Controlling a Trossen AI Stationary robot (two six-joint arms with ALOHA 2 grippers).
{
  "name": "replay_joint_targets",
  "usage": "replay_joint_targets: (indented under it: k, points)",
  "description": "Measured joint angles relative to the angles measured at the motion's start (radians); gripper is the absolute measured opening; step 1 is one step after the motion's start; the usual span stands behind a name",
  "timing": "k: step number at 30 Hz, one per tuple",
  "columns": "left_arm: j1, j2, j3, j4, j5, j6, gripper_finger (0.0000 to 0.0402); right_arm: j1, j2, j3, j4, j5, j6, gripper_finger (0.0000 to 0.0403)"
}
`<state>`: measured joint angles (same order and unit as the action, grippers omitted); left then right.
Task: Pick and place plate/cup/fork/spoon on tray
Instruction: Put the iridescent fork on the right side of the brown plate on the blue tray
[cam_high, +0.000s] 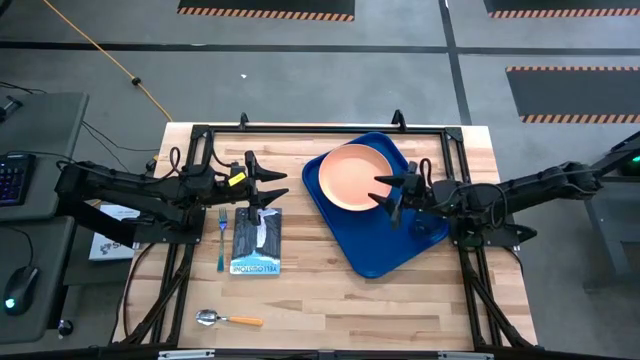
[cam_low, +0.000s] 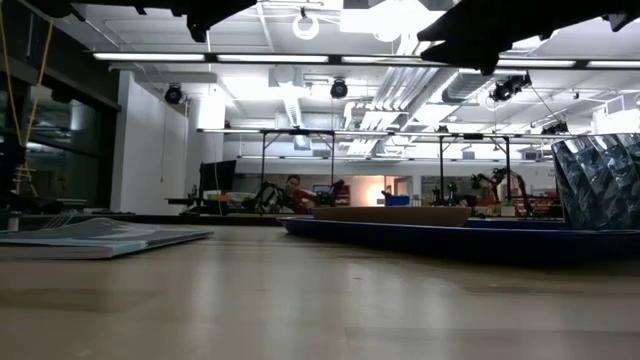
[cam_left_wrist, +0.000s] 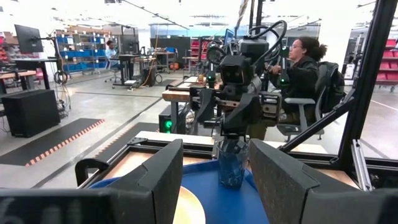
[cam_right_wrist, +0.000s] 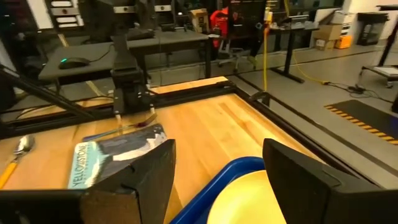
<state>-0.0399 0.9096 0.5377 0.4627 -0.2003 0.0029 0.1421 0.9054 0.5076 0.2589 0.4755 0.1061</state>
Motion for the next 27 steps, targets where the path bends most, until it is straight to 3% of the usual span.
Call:
replay_joint_targets:
  k: [13,22,27]
  points:
    - [0.0,0.005,0.0,-0.002,-0.03,-0.043,0.0173,0.0,0.0,0.0,0.031,-0.027,-0.028,0.0233]
    - [0.0,0.077,0.01,-0.035,-0.001,-0.097,0.0173,0.0,0.0,0.0,0.124,-0.026,-0.155,0.0233]
    - [-0.007,0.128,0.141,-0.261,-0.102,-0.213,0.0173,0.0,0.0,0.0,0.135,-0.022,-0.193,0.0233]
